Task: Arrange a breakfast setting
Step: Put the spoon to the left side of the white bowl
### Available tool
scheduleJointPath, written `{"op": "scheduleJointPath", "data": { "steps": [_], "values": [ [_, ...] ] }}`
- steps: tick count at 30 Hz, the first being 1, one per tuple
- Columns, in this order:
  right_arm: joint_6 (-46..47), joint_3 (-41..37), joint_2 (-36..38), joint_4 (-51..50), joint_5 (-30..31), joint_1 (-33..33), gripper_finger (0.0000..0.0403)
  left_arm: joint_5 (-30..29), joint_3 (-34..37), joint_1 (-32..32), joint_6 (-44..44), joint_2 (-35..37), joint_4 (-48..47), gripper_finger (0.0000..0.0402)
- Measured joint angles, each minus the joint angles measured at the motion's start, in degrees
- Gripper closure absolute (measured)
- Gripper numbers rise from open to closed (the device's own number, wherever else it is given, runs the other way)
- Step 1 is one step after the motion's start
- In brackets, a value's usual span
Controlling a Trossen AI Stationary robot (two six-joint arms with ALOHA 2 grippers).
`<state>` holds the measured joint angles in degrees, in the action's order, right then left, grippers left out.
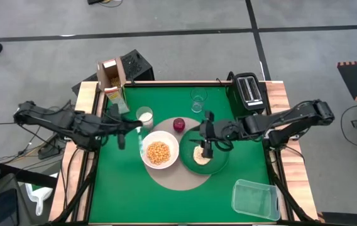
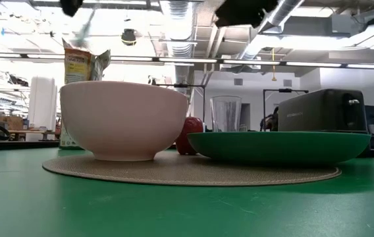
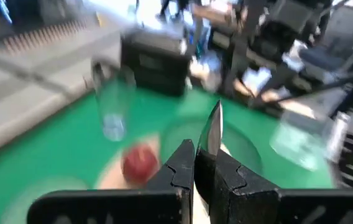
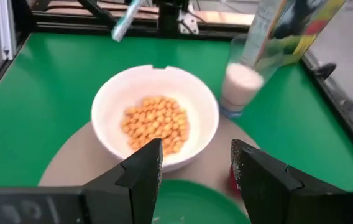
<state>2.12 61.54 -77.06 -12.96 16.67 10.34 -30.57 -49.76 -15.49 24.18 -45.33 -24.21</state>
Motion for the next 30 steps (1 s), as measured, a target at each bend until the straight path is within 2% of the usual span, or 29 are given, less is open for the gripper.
{"op": "scheduleJointPath", "data": {
  "steps": [5, 8, 14, 21, 25, 30],
  "values": [
    [2.41, -0.78, 0.02, -0.83, 0.04, 1.89, 0.0182, 4.88, 0.18, -0.58, 14.96, 3.64, -16.66, 0.0399],
    [2.75, -2.85, -0.02, 1.02, 0.04, 2.50, 0.0182, 4.96, 2.41, -1.96, 21.22, 4.33, -20.09, 0.0400],
    [3.92, -7.04, -0.02, 3.78, 0.09, 2.26, 0.0182, 6.46, 10.70, -4.54, 31.17, 5.28, -17.14, 0.0400],
    [5.02, -10.46, -0.04, 5.89, 0.17, 1.83, 0.0182, 12.52, 25.44, -5.07, 42.36, 7.06, -6.22, 0.0400],
    [5.02, -10.87, -0.04, 5.99, 0.20, 1.31, 0.0182, 12.61, 30.65, -3.55, 47.75, 7.56, -5.12, 0.0400],
    [5.43, -11.36, -0.04, 6.12, 0.20, 0.71, 0.0182, 12.64, 34.30, 0.42, 48.76, 7.49, -3.69, 0.0400]
  ]
}}
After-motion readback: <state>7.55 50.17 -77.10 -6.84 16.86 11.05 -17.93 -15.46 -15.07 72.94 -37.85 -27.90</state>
